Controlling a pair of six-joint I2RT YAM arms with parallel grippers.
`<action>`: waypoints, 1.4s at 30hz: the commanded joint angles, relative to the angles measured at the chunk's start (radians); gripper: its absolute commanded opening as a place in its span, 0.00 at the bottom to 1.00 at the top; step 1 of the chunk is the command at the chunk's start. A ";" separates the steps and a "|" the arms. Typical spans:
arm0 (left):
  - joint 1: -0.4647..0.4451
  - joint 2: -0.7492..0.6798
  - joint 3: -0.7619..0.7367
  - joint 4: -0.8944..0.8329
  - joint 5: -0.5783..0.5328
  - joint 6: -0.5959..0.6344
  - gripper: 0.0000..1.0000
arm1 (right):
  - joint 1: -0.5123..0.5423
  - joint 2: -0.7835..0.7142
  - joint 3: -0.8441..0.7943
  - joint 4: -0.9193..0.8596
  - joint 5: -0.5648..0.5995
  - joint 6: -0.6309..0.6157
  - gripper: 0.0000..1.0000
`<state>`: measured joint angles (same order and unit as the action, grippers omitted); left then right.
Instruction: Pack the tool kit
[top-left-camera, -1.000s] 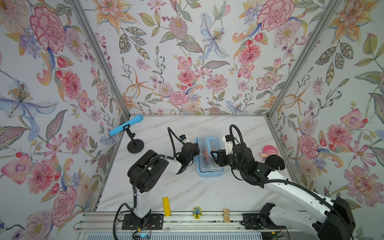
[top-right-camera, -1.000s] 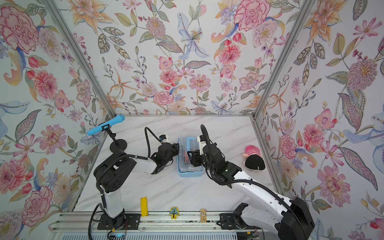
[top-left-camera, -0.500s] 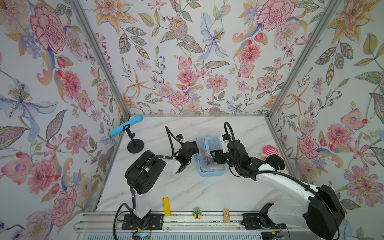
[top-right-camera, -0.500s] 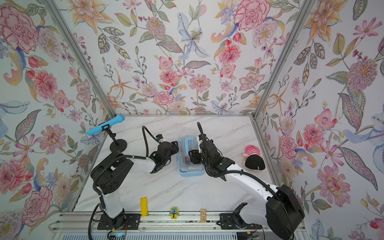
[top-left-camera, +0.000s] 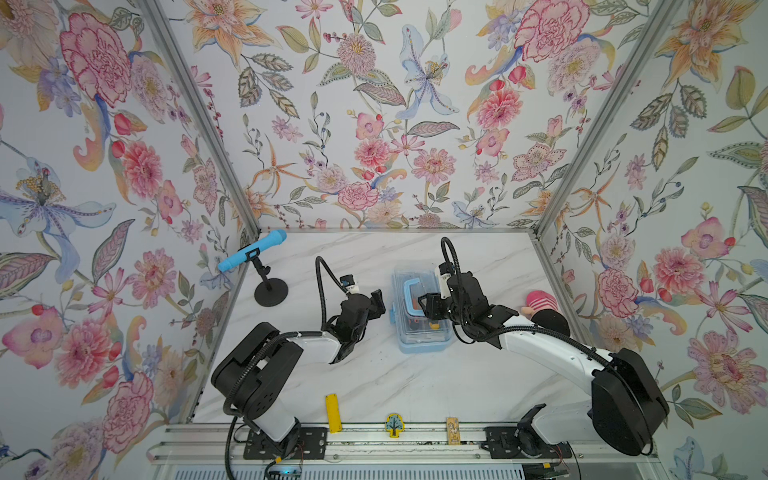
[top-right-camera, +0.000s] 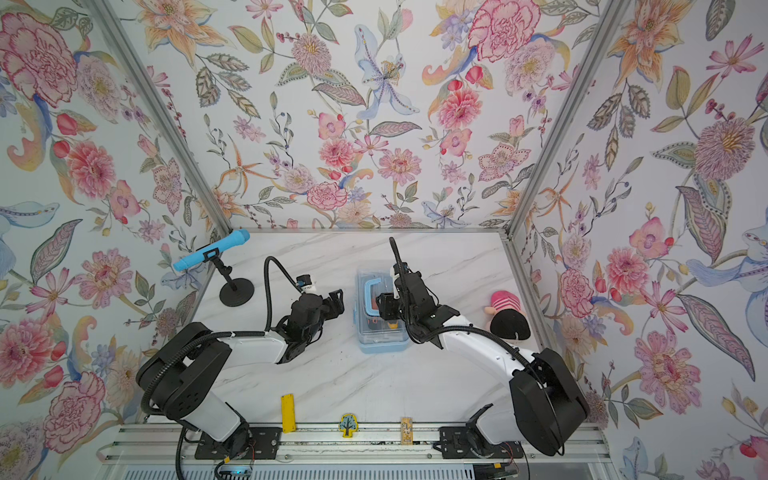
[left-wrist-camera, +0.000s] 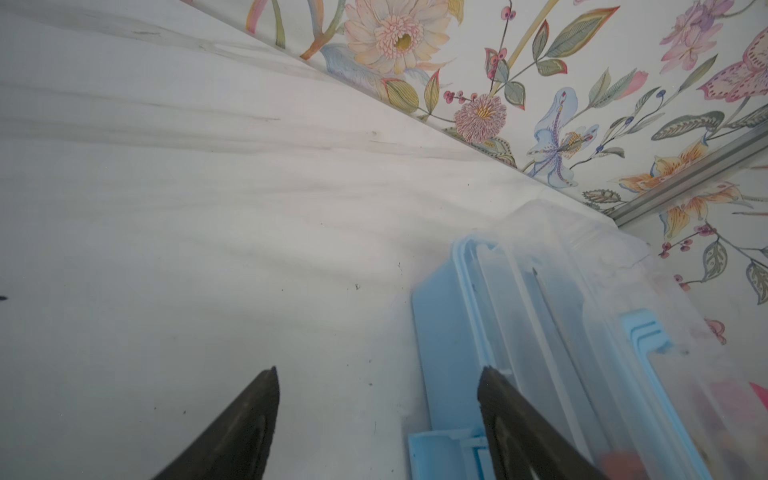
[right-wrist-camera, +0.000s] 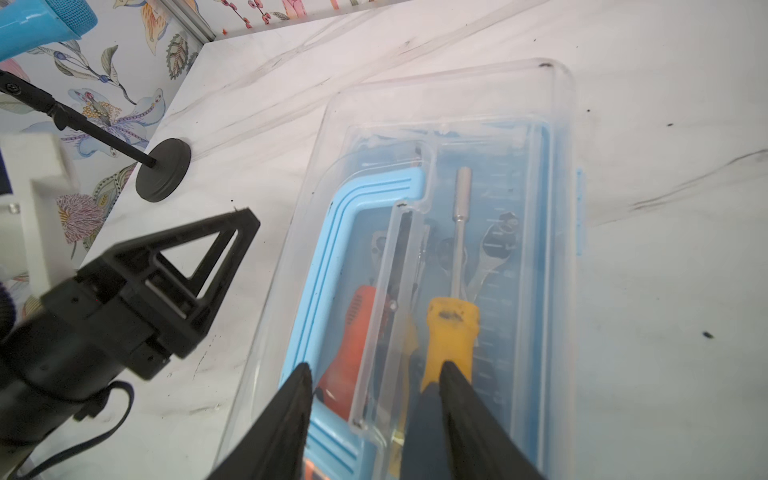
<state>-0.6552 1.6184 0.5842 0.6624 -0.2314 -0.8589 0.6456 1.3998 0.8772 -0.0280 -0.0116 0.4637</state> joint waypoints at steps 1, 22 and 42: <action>-0.050 -0.042 -0.059 0.042 0.033 0.076 0.77 | -0.037 0.036 -0.003 -0.053 -0.014 -0.021 0.51; -0.178 0.178 -0.095 0.217 0.002 0.190 0.77 | -0.003 -0.071 -0.030 -0.061 -0.068 0.032 0.51; -0.176 0.330 -0.090 0.432 -0.087 0.195 0.74 | -0.004 -0.053 -0.049 -0.024 -0.087 0.050 0.50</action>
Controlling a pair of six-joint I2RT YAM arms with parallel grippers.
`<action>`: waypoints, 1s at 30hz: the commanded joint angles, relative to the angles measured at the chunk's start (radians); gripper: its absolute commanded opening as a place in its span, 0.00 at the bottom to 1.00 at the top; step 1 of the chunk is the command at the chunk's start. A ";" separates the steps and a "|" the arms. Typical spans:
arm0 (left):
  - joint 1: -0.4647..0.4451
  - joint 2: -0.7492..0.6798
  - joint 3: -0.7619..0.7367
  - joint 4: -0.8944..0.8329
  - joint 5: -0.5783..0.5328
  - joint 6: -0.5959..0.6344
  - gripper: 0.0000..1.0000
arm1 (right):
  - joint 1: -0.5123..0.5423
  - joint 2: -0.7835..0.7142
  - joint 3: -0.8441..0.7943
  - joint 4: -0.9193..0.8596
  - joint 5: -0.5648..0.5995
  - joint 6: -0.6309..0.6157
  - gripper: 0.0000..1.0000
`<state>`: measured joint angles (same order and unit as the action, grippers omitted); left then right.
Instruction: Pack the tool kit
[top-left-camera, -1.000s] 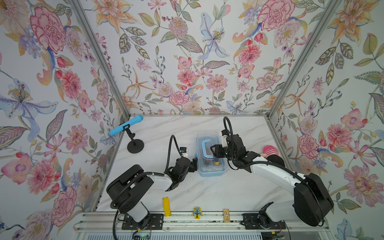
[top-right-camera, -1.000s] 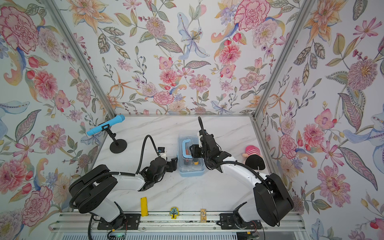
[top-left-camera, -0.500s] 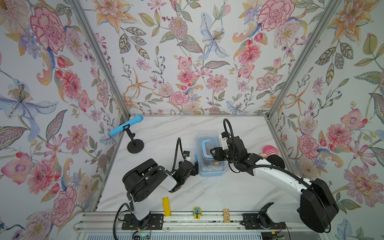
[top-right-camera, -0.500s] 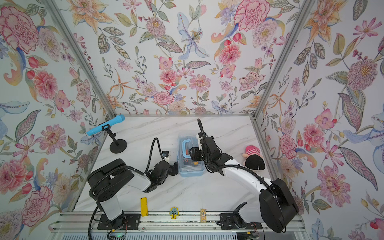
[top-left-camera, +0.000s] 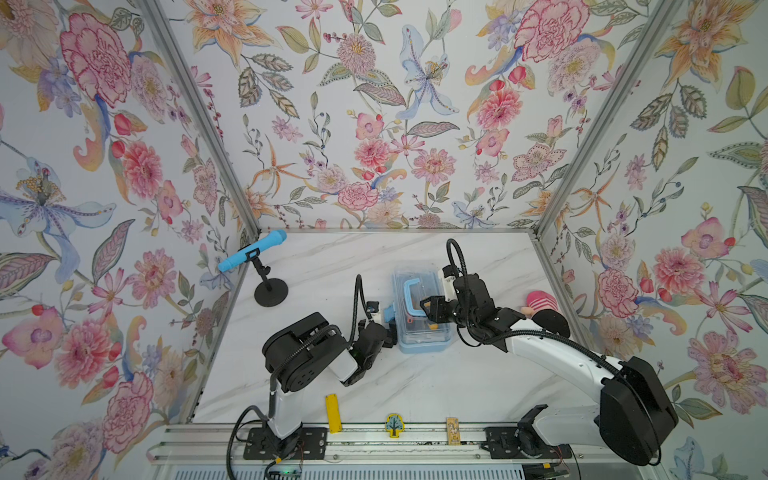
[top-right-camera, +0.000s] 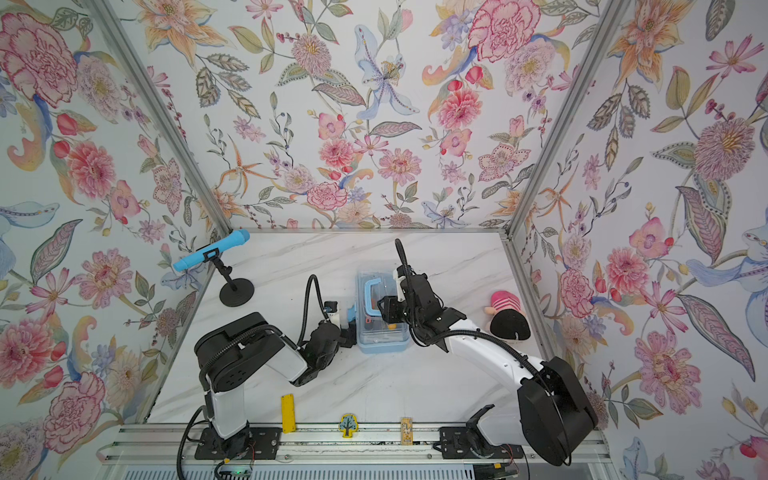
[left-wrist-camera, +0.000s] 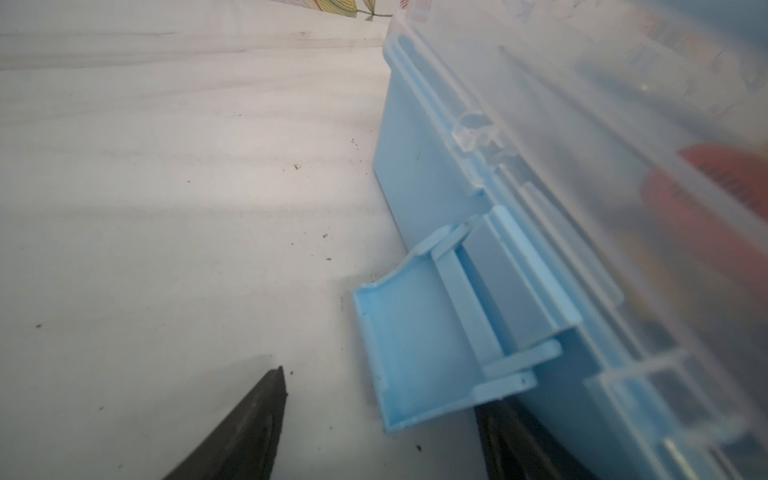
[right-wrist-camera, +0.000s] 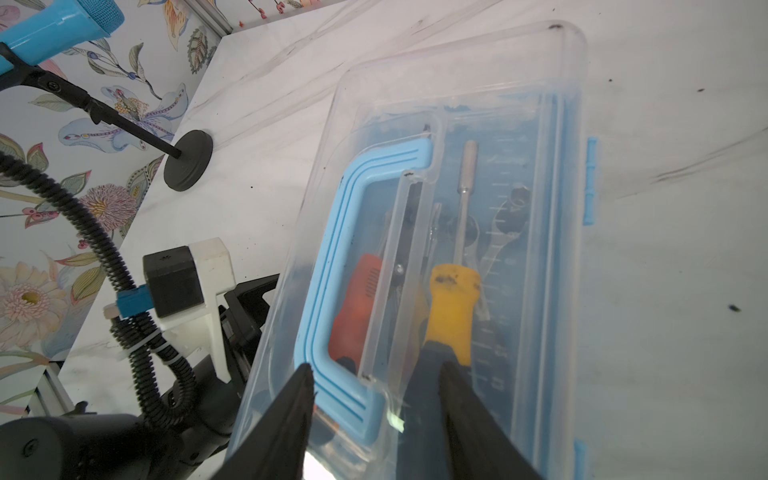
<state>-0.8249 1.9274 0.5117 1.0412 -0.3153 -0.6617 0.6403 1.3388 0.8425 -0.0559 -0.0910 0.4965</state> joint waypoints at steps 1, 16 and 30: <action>-0.006 0.018 -0.017 0.054 -0.004 -0.001 0.74 | 0.001 0.008 -0.014 0.002 -0.007 0.017 0.50; 0.036 -0.060 -0.051 0.048 -0.038 0.016 0.73 | 0.032 0.017 -0.013 0.007 -0.007 0.020 0.50; 0.050 -0.104 -0.056 0.038 -0.029 0.003 0.73 | 0.040 0.011 -0.008 0.004 -0.005 0.027 0.50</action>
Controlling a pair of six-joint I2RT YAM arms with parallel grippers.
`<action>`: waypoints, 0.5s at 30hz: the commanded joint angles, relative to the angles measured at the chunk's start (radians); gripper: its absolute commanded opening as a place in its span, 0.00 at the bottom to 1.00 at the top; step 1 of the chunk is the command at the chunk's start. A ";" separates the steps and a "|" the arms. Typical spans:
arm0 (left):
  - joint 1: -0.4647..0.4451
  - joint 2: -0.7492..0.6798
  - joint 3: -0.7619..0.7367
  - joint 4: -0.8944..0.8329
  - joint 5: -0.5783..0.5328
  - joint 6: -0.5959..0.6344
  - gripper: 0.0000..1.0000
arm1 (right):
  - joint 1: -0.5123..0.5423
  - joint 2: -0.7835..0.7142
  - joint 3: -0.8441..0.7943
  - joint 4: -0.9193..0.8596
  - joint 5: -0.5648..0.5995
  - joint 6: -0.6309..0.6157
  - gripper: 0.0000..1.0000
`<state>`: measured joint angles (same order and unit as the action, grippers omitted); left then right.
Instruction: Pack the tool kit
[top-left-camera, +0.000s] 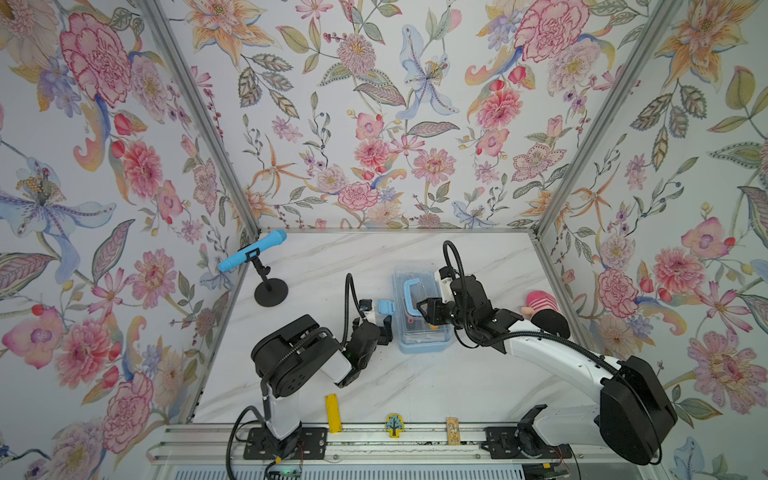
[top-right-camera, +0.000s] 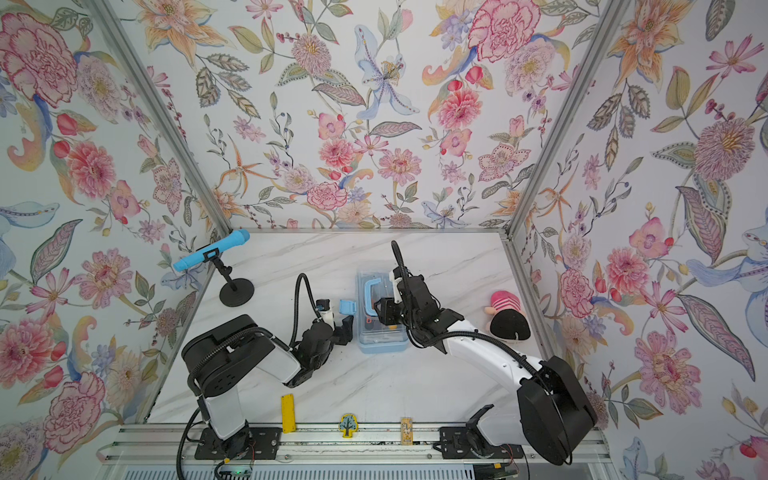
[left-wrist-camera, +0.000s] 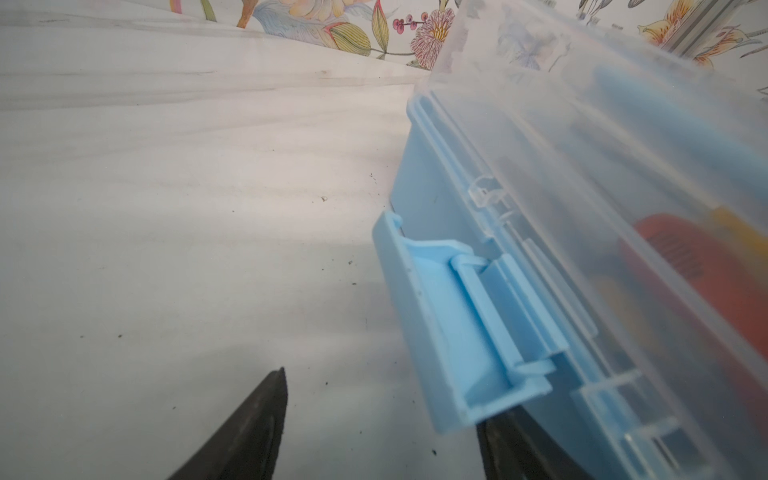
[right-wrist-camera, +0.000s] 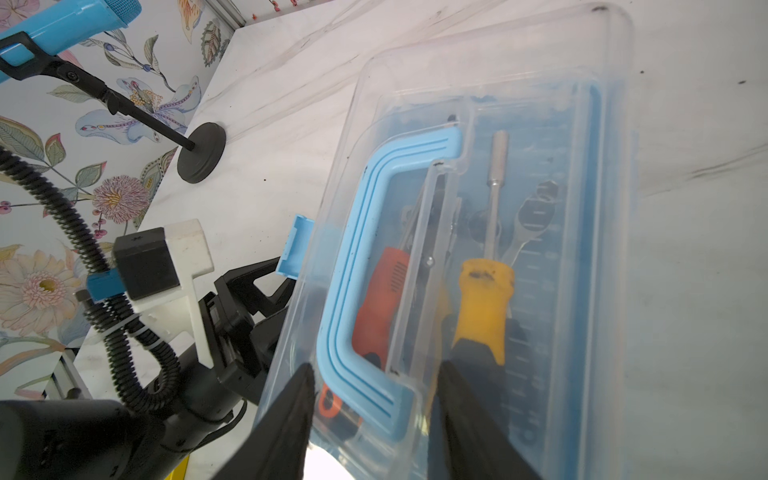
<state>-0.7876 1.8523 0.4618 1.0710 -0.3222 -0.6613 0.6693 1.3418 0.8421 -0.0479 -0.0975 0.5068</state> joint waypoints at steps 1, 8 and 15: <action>0.013 -0.032 -0.004 0.003 -0.022 0.002 0.73 | 0.011 0.009 -0.009 -0.002 0.001 0.017 0.50; 0.013 -0.075 -0.007 -0.027 -0.025 -0.003 0.72 | 0.014 0.010 -0.010 -0.004 -0.006 0.020 0.50; 0.014 -0.116 0.016 -0.111 -0.005 -0.036 0.72 | 0.024 0.011 -0.017 -0.006 -0.007 0.019 0.50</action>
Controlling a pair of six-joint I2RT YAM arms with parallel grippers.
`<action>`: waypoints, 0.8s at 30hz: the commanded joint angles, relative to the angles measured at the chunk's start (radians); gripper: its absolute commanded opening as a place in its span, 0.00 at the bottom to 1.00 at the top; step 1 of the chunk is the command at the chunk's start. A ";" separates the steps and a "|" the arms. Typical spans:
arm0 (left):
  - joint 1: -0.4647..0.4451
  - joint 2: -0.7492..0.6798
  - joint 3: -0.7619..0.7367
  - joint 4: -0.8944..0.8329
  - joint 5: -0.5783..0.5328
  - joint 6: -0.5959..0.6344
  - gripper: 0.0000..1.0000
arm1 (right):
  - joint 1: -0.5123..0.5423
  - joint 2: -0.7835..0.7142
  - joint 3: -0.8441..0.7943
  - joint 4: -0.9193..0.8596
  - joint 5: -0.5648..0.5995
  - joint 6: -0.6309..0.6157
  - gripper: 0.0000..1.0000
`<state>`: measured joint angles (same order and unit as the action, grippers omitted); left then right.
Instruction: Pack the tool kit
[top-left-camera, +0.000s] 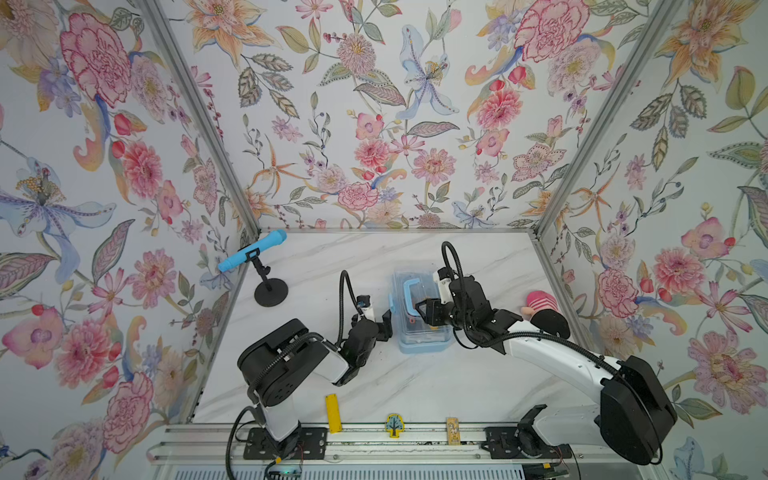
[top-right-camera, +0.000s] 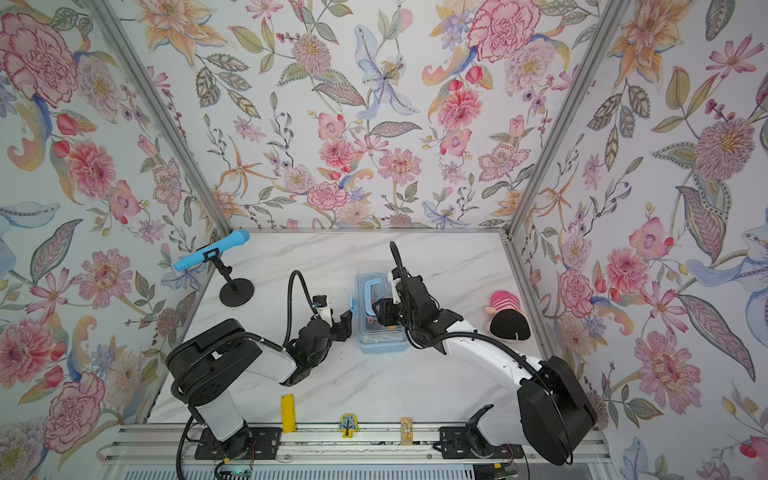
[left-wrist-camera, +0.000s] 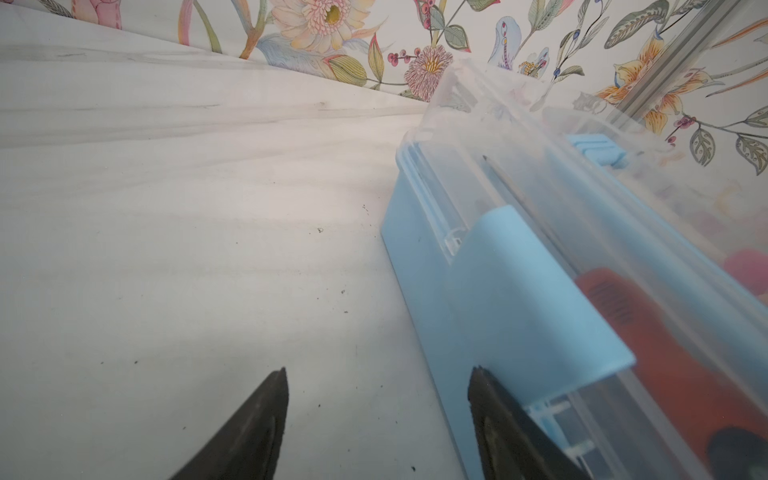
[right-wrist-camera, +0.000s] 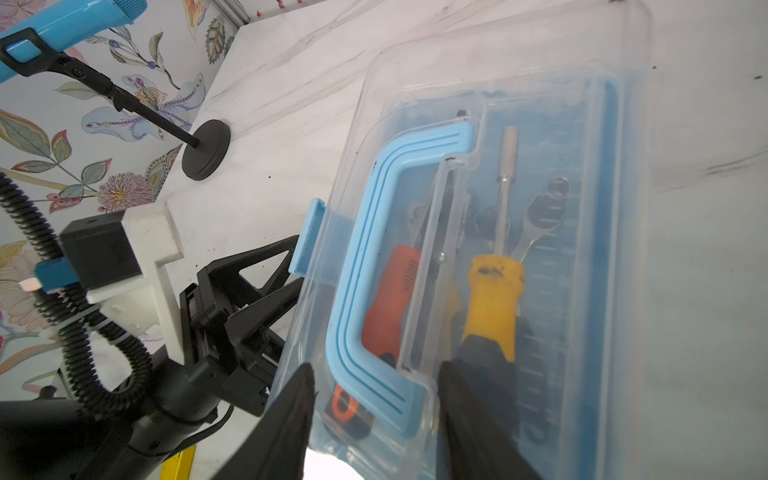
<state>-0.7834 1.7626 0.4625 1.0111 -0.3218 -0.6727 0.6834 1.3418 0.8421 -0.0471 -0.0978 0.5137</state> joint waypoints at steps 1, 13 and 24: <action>0.010 -0.029 0.014 -0.051 -0.003 -0.032 0.72 | 0.010 0.013 -0.019 -0.006 -0.007 0.013 0.50; 0.015 -0.050 0.035 -0.069 0.031 -0.093 0.71 | 0.032 0.034 -0.026 0.011 -0.020 0.022 0.50; 0.020 -0.122 0.049 -0.129 0.038 -0.129 0.70 | 0.057 0.063 -0.018 -0.004 0.000 0.034 0.49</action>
<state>-0.7704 1.6775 0.4900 0.8909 -0.2951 -0.7788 0.7311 1.3697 0.8356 -0.0063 -0.1146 0.5289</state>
